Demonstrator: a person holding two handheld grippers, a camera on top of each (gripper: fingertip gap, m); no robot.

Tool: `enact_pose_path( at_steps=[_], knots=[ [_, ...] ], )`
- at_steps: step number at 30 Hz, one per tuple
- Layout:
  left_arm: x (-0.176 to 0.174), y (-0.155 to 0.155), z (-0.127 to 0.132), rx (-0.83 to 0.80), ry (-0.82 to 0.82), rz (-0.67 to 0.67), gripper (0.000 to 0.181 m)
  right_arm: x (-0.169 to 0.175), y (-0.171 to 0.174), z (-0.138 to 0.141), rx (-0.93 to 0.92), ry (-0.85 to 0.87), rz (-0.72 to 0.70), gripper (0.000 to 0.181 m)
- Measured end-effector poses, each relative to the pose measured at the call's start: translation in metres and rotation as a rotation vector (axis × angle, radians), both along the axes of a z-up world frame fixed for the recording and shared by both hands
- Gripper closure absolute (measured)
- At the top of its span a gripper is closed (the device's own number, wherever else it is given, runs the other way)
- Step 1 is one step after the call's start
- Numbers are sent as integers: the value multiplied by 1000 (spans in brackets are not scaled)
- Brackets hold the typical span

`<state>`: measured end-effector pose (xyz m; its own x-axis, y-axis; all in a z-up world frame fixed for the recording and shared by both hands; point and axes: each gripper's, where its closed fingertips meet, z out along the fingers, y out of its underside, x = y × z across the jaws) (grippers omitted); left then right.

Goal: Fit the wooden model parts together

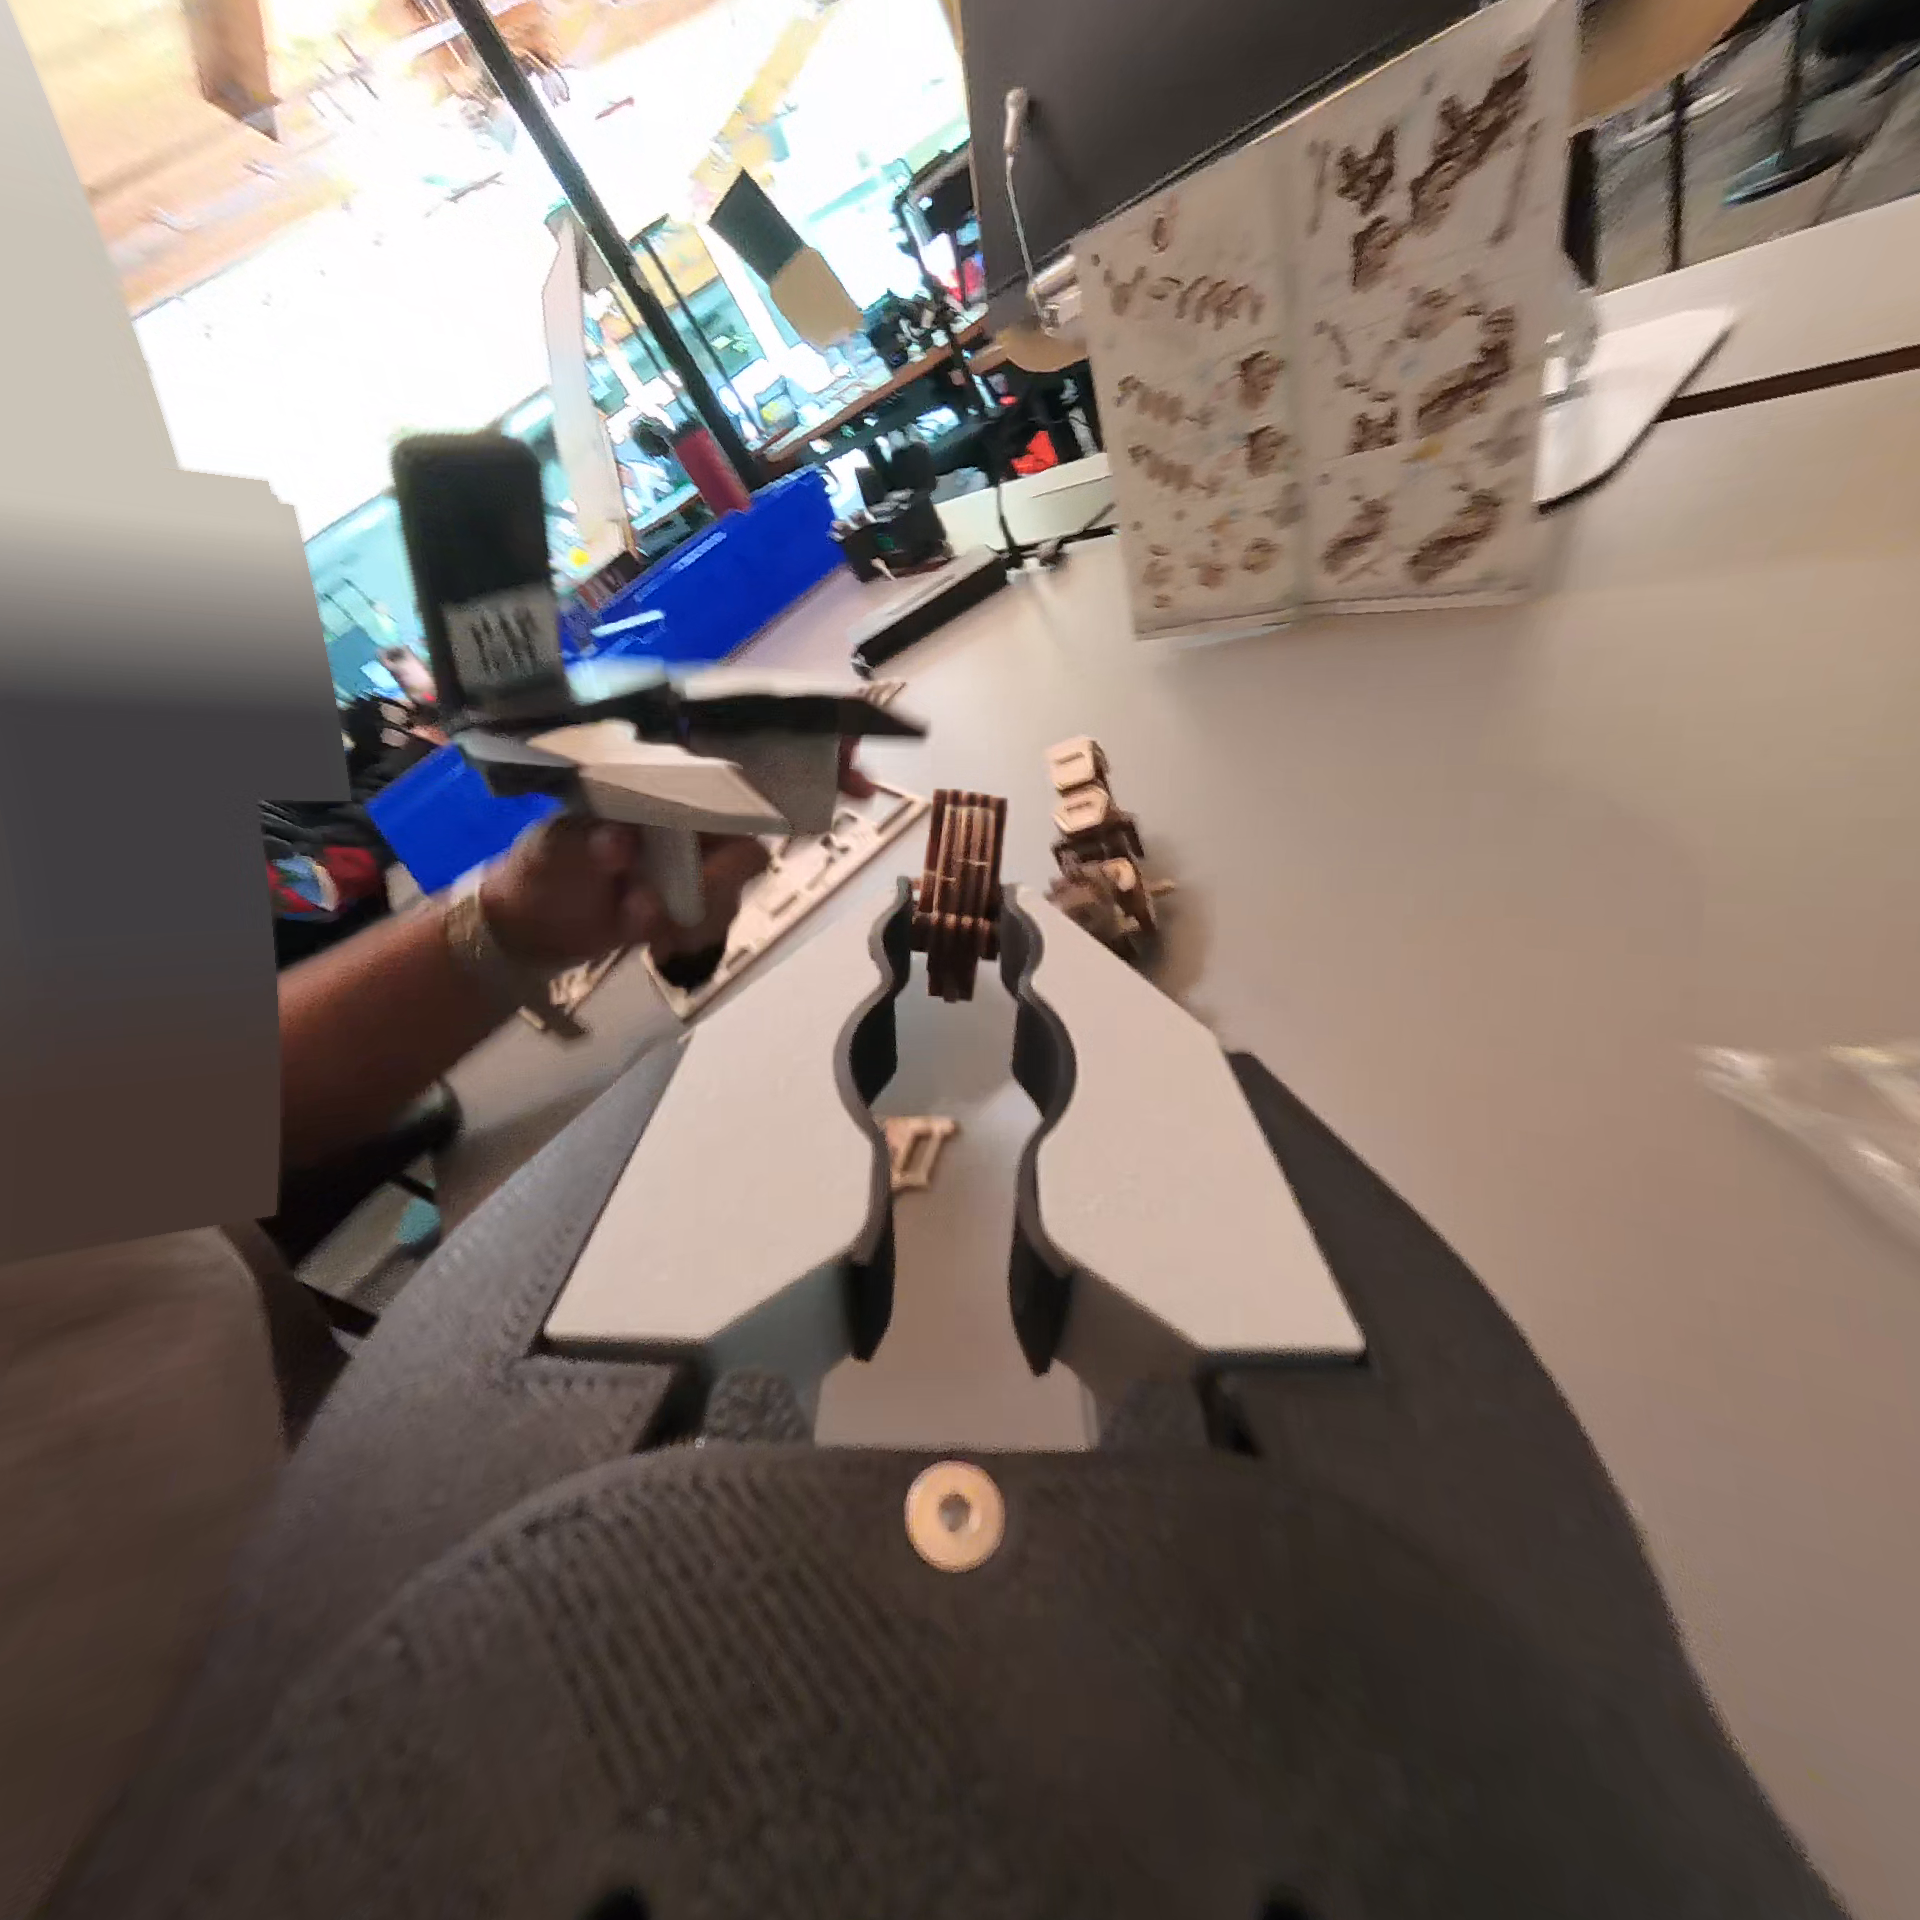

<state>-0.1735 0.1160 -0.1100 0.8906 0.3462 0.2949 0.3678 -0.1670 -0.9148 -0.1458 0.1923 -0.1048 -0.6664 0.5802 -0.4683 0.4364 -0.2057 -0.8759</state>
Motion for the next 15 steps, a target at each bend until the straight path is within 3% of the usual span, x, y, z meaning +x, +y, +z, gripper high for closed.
enact_pose_path(
  at_steps=[3,5,11,15],
  knots=[
    [-26,-1,-27,-374,305,-62,96,13,7,-2,28,6,2,167],
    [-40,-1,-42,-530,415,-142,93,22,9,-4,26,1,18,167],
    [-50,4,-63,-720,460,-445,94,34,14,-8,13,-22,32,167],
    [-52,5,-76,-822,449,-581,109,34,12,-14,5,-52,59,167]
  ],
)
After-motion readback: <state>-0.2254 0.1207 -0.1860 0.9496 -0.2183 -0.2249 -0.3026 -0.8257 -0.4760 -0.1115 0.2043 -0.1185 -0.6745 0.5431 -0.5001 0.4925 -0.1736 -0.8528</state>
